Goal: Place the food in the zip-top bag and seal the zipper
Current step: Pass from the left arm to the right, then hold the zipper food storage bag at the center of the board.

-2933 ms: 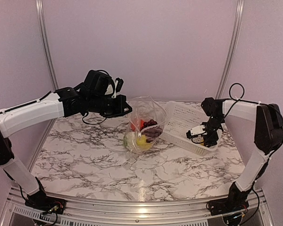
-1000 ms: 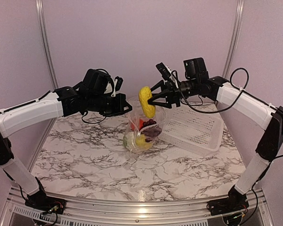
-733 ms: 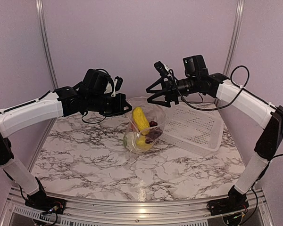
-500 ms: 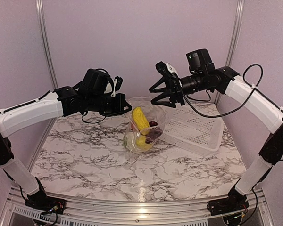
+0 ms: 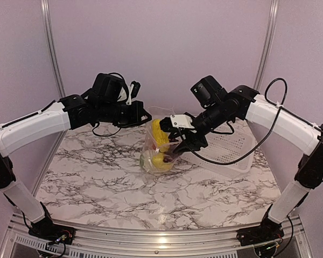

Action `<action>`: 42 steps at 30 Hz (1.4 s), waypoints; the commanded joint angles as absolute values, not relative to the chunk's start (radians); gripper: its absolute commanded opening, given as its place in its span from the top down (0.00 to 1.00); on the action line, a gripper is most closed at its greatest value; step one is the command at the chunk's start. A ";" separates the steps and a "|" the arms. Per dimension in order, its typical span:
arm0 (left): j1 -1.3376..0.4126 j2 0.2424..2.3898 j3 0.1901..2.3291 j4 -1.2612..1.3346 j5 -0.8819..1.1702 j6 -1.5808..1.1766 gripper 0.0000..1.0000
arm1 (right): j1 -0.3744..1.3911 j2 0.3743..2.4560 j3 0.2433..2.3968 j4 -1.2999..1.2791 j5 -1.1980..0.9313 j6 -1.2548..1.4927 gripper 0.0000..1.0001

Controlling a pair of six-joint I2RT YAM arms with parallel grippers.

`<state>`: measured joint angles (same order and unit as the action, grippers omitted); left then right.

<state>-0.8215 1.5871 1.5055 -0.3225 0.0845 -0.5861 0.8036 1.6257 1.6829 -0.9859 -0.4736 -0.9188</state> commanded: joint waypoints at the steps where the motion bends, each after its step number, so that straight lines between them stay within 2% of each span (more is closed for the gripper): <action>1: -0.813 1.590 1.538 -0.314 0.112 -0.568 1.00 | 0.817 1.646 1.684 -0.983 -0.392 -0.938 0.48; 4: -0.812 1.592 1.546 -0.310 0.123 -0.564 1.00 | 0.818 1.661 1.698 -0.973 -0.396 -0.937 0.57; 9: -0.813 1.600 1.584 -0.310 0.138 -0.546 1.00 | 0.831 1.697 1.782 -0.989 -0.485 -0.912 0.83; 13: -0.813 1.595 1.613 -0.295 0.162 -0.517 1.00 | 0.870 1.715 1.832 -0.986 -0.530 -0.884 0.98; 14: -0.813 1.584 1.613 -0.286 0.161 -0.507 0.95 | 0.871 1.717 1.846 -0.980 -0.546 -0.870 1.00; 16: -0.816 1.537 1.583 -0.252 0.137 -0.496 0.75 | 0.871 1.711 1.856 -0.948 -0.552 -0.833 1.00; 17: -0.816 1.497 1.546 -0.216 0.122 -0.484 0.69 | 0.870 1.704 1.853 -0.930 -0.555 -0.817 1.00; 23: -0.834 1.210 1.219 0.058 0.054 -0.368 0.57 | 0.871 1.666 1.813 -0.821 -0.563 -0.735 1.00; 32: -0.854 0.941 0.840 0.197 0.151 -0.181 0.49 | 0.871 1.690 1.818 -0.741 -0.558 -0.637 1.00; 42: -0.902 1.026 0.812 0.233 0.132 -0.059 0.52 | 0.869 1.754 1.907 -0.751 -0.575 -0.580 1.00</action>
